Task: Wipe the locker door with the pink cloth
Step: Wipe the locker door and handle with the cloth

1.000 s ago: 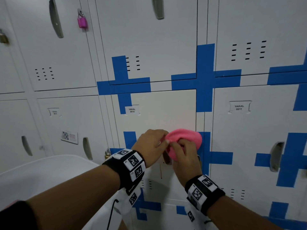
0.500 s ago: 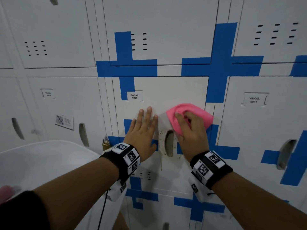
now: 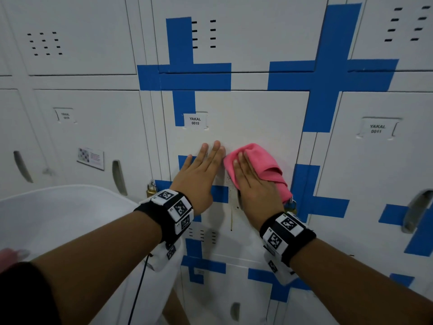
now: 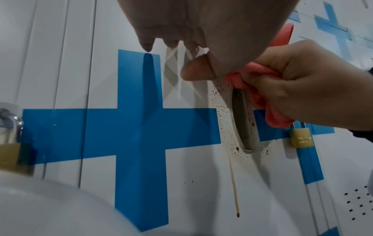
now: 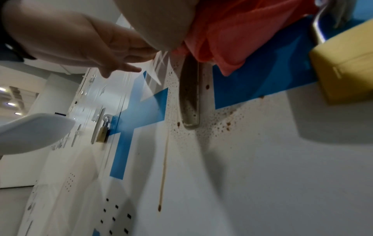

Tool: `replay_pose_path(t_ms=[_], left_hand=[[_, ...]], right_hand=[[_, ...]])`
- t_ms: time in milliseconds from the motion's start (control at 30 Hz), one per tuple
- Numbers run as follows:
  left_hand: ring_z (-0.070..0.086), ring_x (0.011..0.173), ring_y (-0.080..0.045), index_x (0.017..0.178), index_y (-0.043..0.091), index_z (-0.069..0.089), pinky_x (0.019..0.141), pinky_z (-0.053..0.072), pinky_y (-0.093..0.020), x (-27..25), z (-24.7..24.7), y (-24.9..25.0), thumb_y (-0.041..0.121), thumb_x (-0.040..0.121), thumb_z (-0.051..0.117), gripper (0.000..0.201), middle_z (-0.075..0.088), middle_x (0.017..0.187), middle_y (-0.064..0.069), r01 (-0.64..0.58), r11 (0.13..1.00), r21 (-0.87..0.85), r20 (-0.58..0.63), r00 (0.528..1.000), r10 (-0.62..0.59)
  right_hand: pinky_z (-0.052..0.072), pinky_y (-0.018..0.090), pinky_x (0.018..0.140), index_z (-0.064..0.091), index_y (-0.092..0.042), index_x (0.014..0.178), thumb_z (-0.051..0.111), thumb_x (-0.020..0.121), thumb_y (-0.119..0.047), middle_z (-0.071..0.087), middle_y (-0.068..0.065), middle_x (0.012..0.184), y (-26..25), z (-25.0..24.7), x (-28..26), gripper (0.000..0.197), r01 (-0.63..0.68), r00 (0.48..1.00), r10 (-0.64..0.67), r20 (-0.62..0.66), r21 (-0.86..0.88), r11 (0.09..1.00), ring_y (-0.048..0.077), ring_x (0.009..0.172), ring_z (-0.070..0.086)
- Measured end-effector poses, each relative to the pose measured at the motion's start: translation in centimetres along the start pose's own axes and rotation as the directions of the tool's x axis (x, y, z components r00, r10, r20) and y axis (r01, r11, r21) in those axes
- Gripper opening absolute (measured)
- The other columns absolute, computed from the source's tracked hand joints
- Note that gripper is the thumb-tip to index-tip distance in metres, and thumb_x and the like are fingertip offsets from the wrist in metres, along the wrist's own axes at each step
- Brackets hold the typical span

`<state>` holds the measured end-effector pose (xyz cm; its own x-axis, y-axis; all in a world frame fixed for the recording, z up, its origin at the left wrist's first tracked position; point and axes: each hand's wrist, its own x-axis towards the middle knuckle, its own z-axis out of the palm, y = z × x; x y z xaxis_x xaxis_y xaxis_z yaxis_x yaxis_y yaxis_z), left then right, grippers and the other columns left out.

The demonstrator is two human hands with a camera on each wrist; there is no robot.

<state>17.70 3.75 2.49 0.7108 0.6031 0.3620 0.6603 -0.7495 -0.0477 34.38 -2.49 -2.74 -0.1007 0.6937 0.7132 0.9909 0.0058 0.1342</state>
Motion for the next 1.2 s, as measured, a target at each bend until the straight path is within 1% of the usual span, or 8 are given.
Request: replay_pose_path(t_ms=[233,300,433,700,800,933,1067,1200], left_hand=[[-0.024,0.144,-0.019,0.144,0.025,-0.025,0.121,0.005,-0.047,0.1,0.2,0.0,-0.002,0.073,0.045,0.104,-0.036,0.147,0.009,0.014,1.0,0.003,0.005,1.0,-0.014],[-0.023,0.145,-0.019,0.145,0.024,-0.024,0.121,0.004,-0.047,0.0,-0.2,0.1,-0.001,0.073,0.044,0.102,-0.033,0.151,0.008,0.019,1.0,0.003,0.019,1.0,-0.019],[-0.022,0.145,-0.021,0.146,0.02,-0.022,0.121,0.003,-0.047,-0.4,-1.2,0.6,0.018,0.086,0.045,0.091,-0.027,0.157,0.002,0.021,1.0,0.012,0.061,0.998,-0.021],[-0.021,0.145,-0.017,0.145,0.024,-0.024,0.121,0.003,-0.049,-0.2,-1.8,0.5,0.005,0.08,0.046,0.098,-0.027,0.156,0.006,0.043,0.999,0.032,0.102,0.994,-0.046],[-0.021,0.145,-0.016,0.145,0.025,-0.024,0.121,0.002,-0.047,-0.2,-1.8,0.4,0.003,0.079,0.045,0.098,-0.028,0.156,0.008,0.042,0.999,0.025,0.111,0.993,-0.044],[-0.022,0.144,-0.015,0.145,0.028,-0.024,0.121,0.002,-0.047,-0.2,-1.6,0.3,0.0,0.077,0.043,0.1,-0.031,0.153,0.011,0.042,0.999,0.019,0.103,0.994,-0.044],[-0.026,0.144,-0.021,0.147,0.024,-0.02,0.12,0.001,-0.051,-0.5,-0.7,0.5,0.006,0.078,0.048,0.099,-0.036,0.152,0.005,0.024,0.997,0.075,0.052,0.998,-0.027],[-0.03,0.142,-0.029,0.147,0.02,-0.019,0.12,0.001,-0.053,-0.8,0.6,0.7,0.007,0.077,0.049,0.099,-0.039,0.152,-0.007,0.055,0.99,0.133,0.03,0.998,-0.059]], right_hand=[[0.054,0.041,0.056,0.03,0.004,0.143,0.041,0.073,0.004,0.038,0.024,0.145,-0.8,0.3,-0.4,0.071,0.107,0.991,-0.1,0.084,-0.086,0.991,0.034,0.074,0.065],[0.053,0.04,0.059,0.028,0.004,0.144,0.046,0.074,0.003,0.055,0.026,0.129,-1.1,0.7,-0.7,0.072,0.142,0.983,-0.127,0.135,-0.102,0.985,0.034,0.074,0.064],[0.052,0.034,0.056,0.052,0.001,0.131,0.068,0.062,0.0,0.07,0.016,0.088,-1.9,1.2,-1.9,0.07,0.208,0.977,-0.199,0.075,-0.14,0.968,0.027,0.062,0.064],[0.054,0.031,0.057,0.064,-0.004,0.119,0.078,0.052,0.002,0.073,0.011,0.096,-1.1,1.6,-4.4,0.069,0.255,0.967,-0.255,0.026,-0.035,0.966,0.024,0.072,0.069],[0.052,0.043,0.089,0.052,0.002,0.13,0.066,0.069,0.01,0.054,0.02,0.134,-0.2,0.4,-4.0,0.063,0.258,0.963,-0.255,-0.09,0.03,0.966,0.033,0.119,0.055],[0.026,0.045,0.113,0.046,0.004,0.133,0.07,0.075,0.003,0.041,0.019,0.142,0.8,-2.5,-2.5,0.063,0.186,0.957,-0.175,-0.232,0.025,0.982,0.034,0.136,0.034],[0.015,0.043,0.116,0.035,0.007,0.138,0.066,0.08,0.002,0.031,0.023,0.147,1.5,-2.5,-1.3,0.066,0.077,0.966,-0.065,-0.25,0.038,0.996,0.034,0.139,0.024],[0.027,0.049,0.11,0.03,0.005,0.141,0.044,0.078,0.013,0.031,0.026,0.147,1.0,-1.1,-2.5,0.065,-0.028,0.988,0.032,-0.15,0.033,0.999,0.038,0.138,0.026]])
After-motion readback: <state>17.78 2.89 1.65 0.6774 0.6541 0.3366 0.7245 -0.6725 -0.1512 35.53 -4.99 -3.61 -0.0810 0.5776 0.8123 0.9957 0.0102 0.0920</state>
